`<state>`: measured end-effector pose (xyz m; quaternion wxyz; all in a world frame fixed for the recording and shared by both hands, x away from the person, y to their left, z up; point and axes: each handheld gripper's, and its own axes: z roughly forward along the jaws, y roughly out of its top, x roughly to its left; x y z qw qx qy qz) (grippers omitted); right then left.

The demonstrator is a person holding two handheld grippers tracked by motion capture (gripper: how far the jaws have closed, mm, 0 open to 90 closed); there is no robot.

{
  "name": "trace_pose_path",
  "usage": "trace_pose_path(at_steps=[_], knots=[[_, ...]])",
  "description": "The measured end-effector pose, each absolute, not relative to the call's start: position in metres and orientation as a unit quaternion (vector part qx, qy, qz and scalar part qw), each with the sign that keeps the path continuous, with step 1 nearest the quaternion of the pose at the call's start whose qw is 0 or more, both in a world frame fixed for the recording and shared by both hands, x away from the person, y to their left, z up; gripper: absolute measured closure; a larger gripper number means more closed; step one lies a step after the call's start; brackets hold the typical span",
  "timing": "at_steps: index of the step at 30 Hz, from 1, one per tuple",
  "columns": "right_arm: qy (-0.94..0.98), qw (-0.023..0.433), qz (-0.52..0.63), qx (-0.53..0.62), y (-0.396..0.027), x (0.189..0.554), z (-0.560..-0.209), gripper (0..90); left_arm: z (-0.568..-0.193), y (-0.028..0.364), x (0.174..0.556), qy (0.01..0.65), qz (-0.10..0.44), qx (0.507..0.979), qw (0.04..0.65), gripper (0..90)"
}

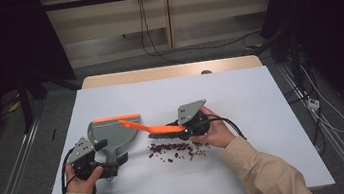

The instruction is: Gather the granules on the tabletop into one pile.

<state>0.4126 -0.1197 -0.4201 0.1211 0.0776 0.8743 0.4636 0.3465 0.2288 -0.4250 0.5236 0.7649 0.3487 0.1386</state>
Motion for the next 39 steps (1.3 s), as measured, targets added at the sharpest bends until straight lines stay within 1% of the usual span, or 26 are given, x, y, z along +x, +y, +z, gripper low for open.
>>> trace_pose_path(at_steps=[7,11,23,27,39], knots=[[0.84,0.125,0.497,0.18,-0.13,0.411,-0.408,71.0,-0.425,0.228,0.346,0.35,0.139,0.764,0.524,4.0],[0.804,0.112,0.524,0.259,-0.133,0.405,-0.404,71.0,-0.426,0.228,0.347,0.35,0.14,0.765,0.523,4.0],[0.727,0.104,0.546,0.403,-0.13,0.387,-0.406,71.0,-0.425,0.228,0.346,0.346,0.14,0.766,0.523,4.0],[0.714,0.102,0.551,0.42,-0.126,0.381,-0.406,71.0,-0.424,0.227,0.346,0.346,0.141,0.765,0.525,4.0],[0.717,0.104,0.545,0.423,-0.115,0.371,-0.406,71.0,-0.423,0.226,0.345,0.344,0.143,0.766,0.524,4.0]])
